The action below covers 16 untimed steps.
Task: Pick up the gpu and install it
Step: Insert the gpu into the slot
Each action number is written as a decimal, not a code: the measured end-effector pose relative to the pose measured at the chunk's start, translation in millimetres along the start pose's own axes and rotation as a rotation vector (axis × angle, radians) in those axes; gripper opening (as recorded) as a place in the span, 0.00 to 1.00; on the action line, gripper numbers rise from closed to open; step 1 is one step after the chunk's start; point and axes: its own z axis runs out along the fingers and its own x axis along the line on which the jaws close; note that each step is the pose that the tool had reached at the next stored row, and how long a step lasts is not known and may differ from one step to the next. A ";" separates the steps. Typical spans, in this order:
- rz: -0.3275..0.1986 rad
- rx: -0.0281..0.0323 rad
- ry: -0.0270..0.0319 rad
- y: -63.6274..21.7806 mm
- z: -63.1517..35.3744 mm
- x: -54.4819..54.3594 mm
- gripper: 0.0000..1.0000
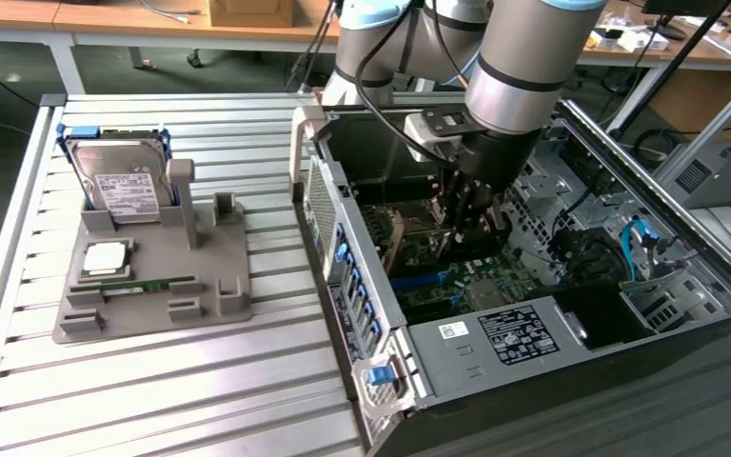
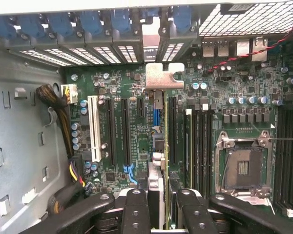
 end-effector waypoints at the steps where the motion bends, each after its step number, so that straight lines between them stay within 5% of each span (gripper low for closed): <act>1: 0.000 -0.0001 0.0002 0.0 0.0 0.0 0.27; 16: 0.000 0.0000 -0.0001 6.7 0.5 0.2 0.27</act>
